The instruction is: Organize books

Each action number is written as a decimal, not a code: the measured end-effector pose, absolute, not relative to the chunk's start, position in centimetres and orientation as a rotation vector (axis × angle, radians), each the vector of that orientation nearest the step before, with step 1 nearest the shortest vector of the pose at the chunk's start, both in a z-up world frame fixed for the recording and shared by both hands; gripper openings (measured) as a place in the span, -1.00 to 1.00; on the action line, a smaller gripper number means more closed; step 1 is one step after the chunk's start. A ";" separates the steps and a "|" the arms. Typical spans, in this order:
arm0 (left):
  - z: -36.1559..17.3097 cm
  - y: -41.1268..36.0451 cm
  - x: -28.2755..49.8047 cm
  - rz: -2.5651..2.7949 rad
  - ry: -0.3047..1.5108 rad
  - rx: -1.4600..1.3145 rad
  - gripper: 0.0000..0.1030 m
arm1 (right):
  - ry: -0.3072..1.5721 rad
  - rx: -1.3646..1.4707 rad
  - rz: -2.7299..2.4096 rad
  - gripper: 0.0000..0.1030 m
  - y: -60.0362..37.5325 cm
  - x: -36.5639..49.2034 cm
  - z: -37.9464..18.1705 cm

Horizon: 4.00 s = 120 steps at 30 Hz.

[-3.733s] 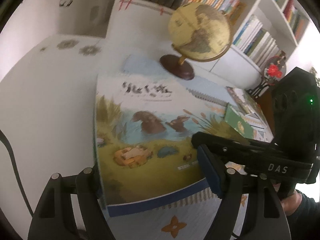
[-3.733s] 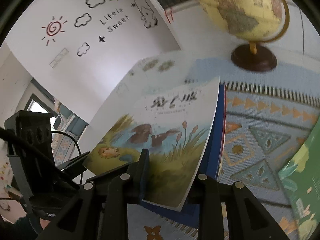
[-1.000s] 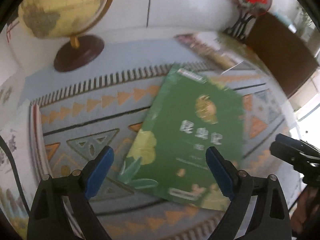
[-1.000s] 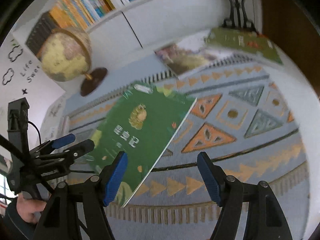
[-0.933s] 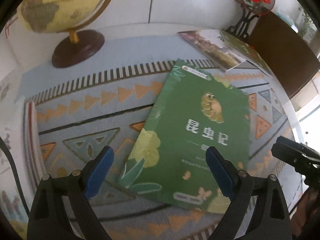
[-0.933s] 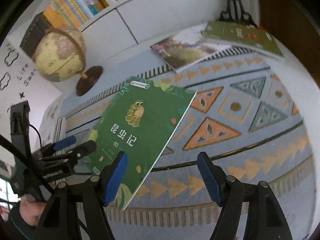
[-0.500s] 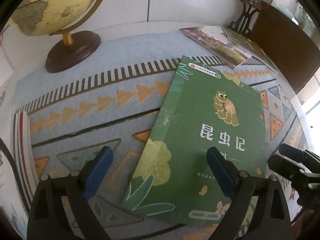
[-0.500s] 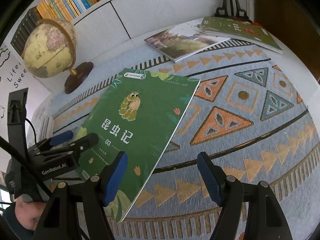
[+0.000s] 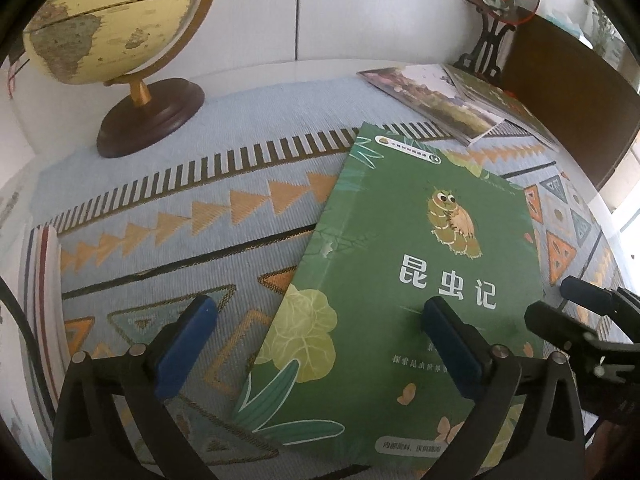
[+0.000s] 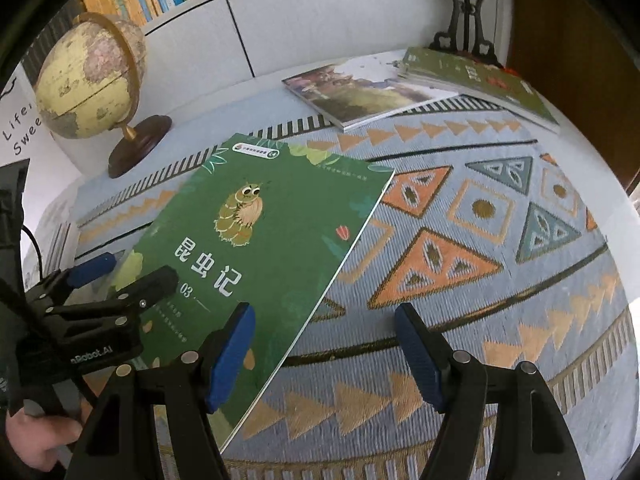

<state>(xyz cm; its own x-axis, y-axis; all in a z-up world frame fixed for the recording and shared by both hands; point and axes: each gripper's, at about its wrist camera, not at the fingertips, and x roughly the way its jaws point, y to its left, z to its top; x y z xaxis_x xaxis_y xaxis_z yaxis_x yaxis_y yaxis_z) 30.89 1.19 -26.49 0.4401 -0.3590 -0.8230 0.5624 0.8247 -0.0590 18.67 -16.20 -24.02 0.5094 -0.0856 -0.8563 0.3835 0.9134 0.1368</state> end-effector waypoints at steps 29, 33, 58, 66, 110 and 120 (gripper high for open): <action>-26.1 -0.5 25.2 -0.919 1.002 0.319 0.96 | 1.045 0.390 0.082 0.64 -16.1 16.3 -23.6; -25.9 -0.3 25.7 -0.927 1.030 0.260 0.96 | 1.032 0.357 0.091 0.64 -15.6 15.8 -23.7; -26.2 -1.7 24.5 -0.877 1.018 0.331 0.96 | 1.023 0.403 -0.039 0.11 -19.6 15.2 -23.4; -26.1 -1.7 24.7 -0.884 1.031 0.303 0.97 | 1.021 0.375 -0.022 0.11 -18.7 16.4 -23.5; -26.5 -2.0 28.2 -1.143 1.369 -0.872 0.95 | 0.857 1.238 0.157 0.22 -27.8 12.4 -26.8; -25.0 -4.0 25.6 -0.996 1.268 -0.236 0.93 | 0.921 0.979 0.189 -0.31 -25.2 14.5 -24.3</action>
